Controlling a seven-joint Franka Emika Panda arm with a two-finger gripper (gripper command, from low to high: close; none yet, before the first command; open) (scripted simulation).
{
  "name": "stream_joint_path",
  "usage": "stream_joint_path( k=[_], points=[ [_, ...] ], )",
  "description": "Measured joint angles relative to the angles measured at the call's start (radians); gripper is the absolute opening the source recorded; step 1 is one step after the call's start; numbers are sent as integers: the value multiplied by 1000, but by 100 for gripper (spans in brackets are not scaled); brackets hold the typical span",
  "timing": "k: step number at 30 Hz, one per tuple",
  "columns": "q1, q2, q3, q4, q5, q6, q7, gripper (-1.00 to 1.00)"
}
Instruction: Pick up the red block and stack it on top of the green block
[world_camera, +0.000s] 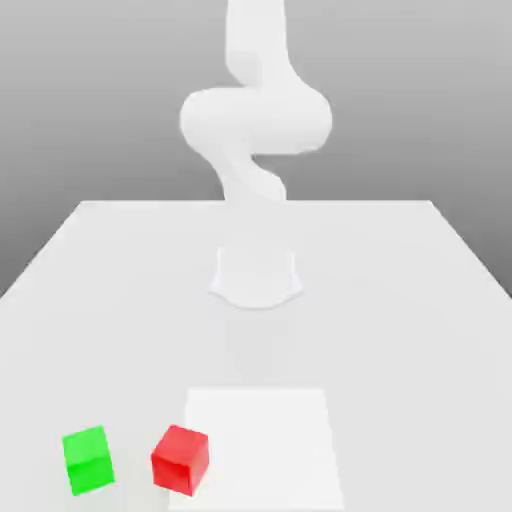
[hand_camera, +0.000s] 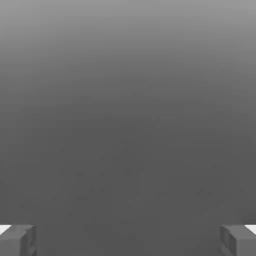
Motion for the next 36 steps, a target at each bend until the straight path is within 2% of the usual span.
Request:
stream_joint_path(
  k=[14,23,28,29,36],
  points=[
    [-74,514,-31,-123,-16,215,84,0],
    [-117,840,-51,-201,18,350,106,0],
    [-131,1021,-39,-189,42,486,94,0],
    [-134,1054,-35,-184,45,513,91,-100],
    [-135,1060,-34,-183,45,519,92,-100]
  ],
)
